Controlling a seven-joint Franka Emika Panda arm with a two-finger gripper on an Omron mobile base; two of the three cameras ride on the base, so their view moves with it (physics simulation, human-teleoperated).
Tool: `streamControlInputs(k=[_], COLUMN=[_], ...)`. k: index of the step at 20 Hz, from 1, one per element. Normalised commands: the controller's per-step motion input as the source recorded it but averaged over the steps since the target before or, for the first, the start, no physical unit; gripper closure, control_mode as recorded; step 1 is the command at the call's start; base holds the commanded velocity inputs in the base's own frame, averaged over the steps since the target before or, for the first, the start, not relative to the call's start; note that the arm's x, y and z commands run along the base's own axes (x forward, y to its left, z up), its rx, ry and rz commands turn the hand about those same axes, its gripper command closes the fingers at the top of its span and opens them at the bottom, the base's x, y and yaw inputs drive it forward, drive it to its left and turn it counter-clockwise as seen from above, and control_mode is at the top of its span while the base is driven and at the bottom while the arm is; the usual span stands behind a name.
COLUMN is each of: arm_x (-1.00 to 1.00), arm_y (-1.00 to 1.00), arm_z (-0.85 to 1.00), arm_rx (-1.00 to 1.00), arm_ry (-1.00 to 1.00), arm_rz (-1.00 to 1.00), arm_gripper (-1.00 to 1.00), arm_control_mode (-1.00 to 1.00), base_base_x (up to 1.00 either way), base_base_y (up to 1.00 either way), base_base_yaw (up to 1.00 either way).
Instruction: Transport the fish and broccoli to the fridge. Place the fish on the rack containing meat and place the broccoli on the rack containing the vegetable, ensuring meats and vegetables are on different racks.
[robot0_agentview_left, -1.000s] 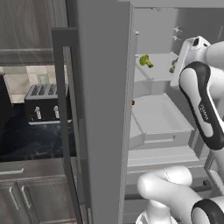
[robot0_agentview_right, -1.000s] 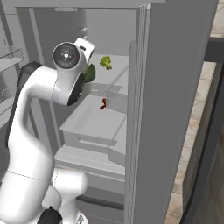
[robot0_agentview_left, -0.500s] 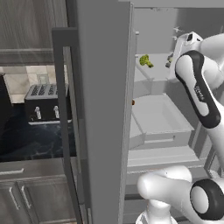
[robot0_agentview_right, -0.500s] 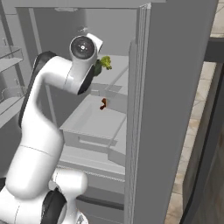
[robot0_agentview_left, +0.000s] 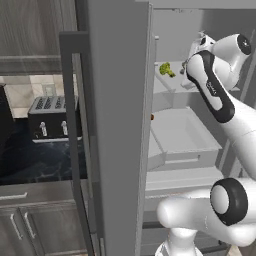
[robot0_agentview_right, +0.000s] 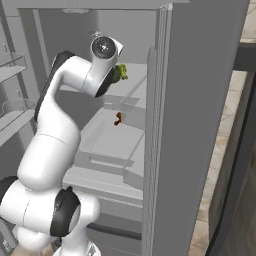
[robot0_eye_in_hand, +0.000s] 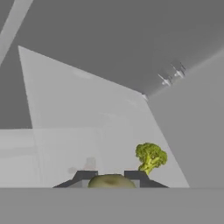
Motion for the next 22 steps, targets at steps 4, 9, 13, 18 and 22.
streamControlInputs(k=[4, 9, 13, 18, 22], arm_x=[0.54, 0.50, 0.47, 0.48, 0.32], arm_y=[-0.05, -0.03, 0.00, -0.03, -0.09], arm_z=[-0.17, -0.12, -0.04, -0.18, -0.08], arm_rx=[0.00, 0.00, 0.00, 0.00, 0.00], arm_ry=[0.00, 0.01, 0.06, 0.10, 0.04], arm_rz=[0.00, 0.00, 0.00, 0.00, 0.00], arm_gripper=[1.00, 1.00, 1.00, 1.00, 1.00], arm_control_mode=[-1.00, -1.00, -1.00, -1.00, -1.00], base_base_x=[0.00, 0.00, 0.00, 0.00, 0.00], base_base_y=[0.00, 0.00, 0.00, 0.00, 0.00], base_base_yaw=[0.00, 0.00, 0.00, 0.00, 0.00])
